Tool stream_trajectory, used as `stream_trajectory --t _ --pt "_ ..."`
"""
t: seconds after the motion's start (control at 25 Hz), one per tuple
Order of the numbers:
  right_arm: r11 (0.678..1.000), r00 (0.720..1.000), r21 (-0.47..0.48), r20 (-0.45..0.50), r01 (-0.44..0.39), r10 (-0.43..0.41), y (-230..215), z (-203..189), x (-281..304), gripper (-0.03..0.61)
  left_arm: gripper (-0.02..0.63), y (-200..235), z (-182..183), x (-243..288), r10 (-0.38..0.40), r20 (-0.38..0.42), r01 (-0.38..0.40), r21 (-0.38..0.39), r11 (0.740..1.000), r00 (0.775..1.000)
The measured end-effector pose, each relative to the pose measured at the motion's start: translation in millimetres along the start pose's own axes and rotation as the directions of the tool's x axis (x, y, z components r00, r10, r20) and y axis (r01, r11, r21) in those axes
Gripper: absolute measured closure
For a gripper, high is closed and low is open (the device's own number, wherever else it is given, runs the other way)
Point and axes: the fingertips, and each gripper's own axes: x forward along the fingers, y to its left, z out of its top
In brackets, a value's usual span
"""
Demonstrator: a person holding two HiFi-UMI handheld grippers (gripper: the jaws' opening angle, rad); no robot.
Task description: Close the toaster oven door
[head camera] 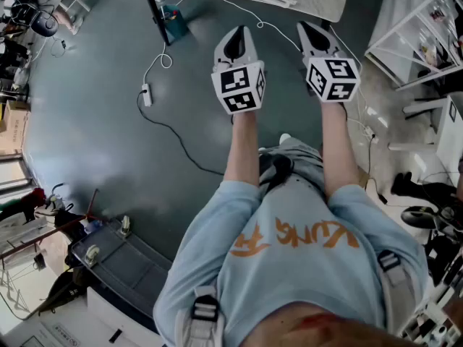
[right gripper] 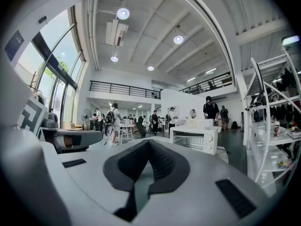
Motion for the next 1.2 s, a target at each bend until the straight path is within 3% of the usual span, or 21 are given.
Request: stream_trajectory --t 0.16,0.88,1.2 --pt "1.000 1.000 -0.018 0.003 -0.024 0.024 6.1 0.9 4.3 0.580 0.612 5.4 0.9 0.3 0.005 0.006 -0.005 -0.008 1.000 1.000" --pt "0.998 0.998 -0.019 -0.007 0.060 -0.060 -14.7 8.1 17.1 0.580 0.611 20.0 2.8 19.8 -0.026 0.002 0.026 -0.038 0.999 1.000" --pt "0.999 0.999 0.015 0.005 0.035 -0.035 -24.8 5.5 67.3 0.580 0.612 48.8 1.4 55.5 0.009 0.012 -0.009 -0.037 0.999 1.000"
